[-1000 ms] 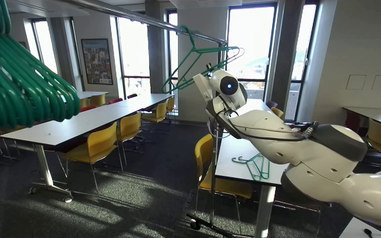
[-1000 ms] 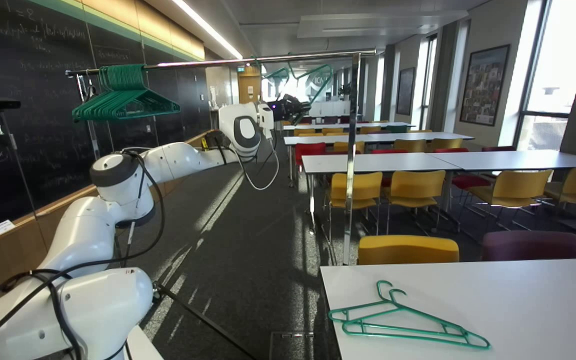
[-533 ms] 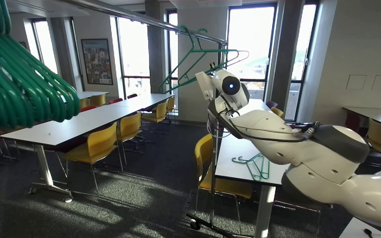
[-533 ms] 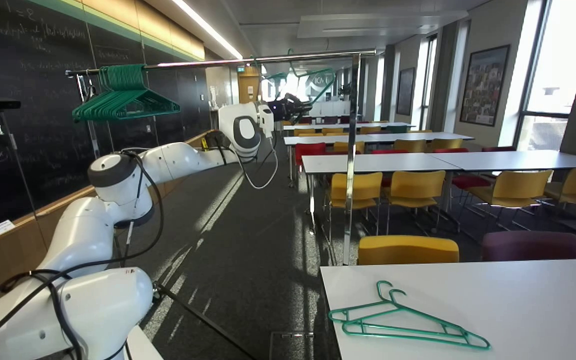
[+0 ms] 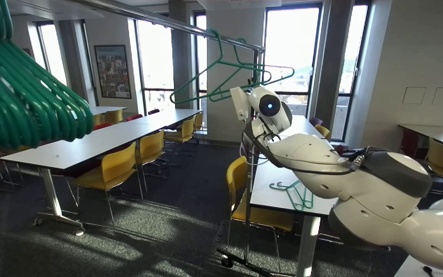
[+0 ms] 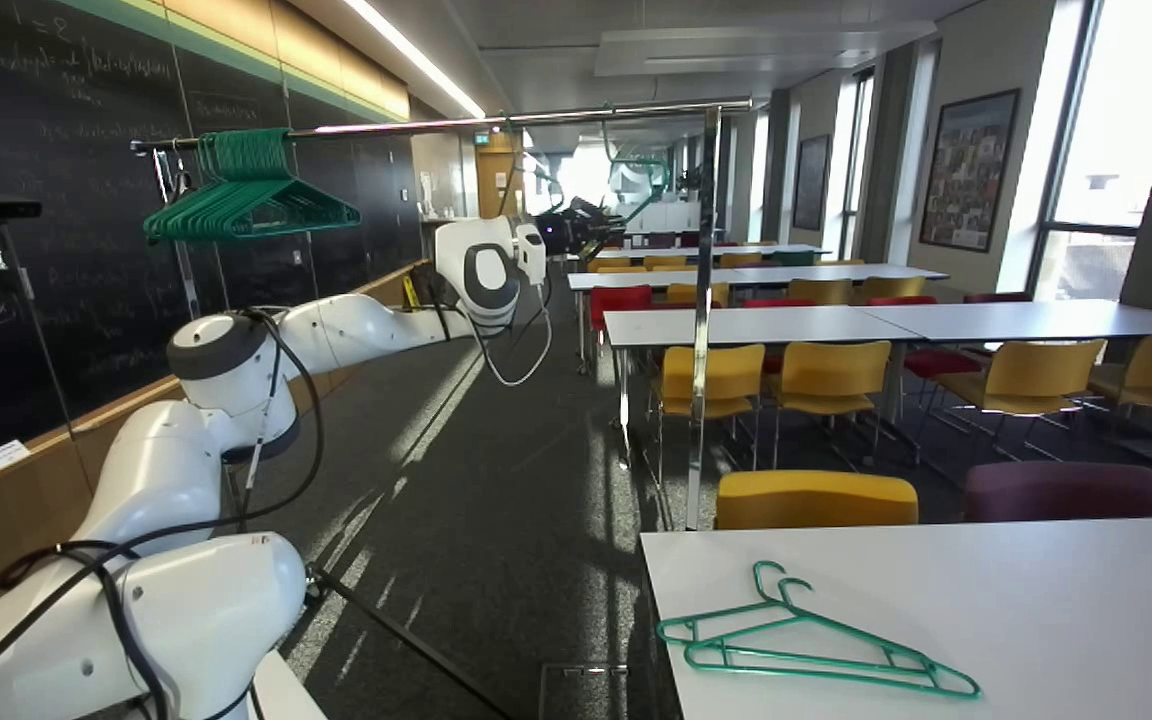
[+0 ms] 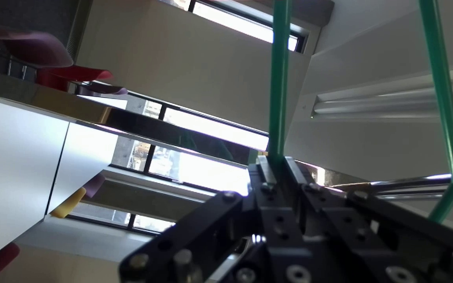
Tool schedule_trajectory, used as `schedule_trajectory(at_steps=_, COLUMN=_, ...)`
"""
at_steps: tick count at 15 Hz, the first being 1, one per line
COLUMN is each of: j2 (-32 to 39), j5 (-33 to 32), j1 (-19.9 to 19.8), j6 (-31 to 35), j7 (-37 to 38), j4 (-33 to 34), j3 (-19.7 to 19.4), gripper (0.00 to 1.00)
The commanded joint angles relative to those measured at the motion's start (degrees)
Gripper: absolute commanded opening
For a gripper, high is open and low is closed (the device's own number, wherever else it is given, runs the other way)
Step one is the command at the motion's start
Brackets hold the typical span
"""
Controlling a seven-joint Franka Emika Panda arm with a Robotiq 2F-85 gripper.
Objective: Put one hanger on the cloth rack
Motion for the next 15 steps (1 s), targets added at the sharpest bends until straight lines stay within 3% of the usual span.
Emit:
schedule_trajectory(at_steps=1, j2=1.5, j5=-0.8, j1=2.0, j6=1.9, j7=3.6, j4=-4.1, j3=-0.1, gripper=0.03)
schedule_trajectory(at_steps=2, j2=1.8, j5=-0.7, j1=2.1, j6=2.2, j7=4.0, j4=-4.2, j3=0.0, gripper=0.03)
schedule_trajectory(at_steps=4, j2=2.0, j5=-0.7, j1=2.2, j6=2.9, j7=4.7, j4=-4.2, j3=0.2, gripper=0.36)
schedule_trajectory(at_steps=11, j2=1.6, j5=-0.9, j1=3.0, j6=4.1, j7=5.1, j4=-4.8, j3=1.7, gripper=0.89)
schedule_trajectory(at_steps=13, j2=1.4, j5=-0.5, j1=2.9, j6=7.5, j7=5.0, j4=-4.2, j3=1.8, gripper=1.0)
schedule_trajectory(at_steps=15, j2=1.4, j5=0.4, j1=2.5, j6=11.6, j7=4.7, j4=-3.1, j3=1.1, gripper=1.0)
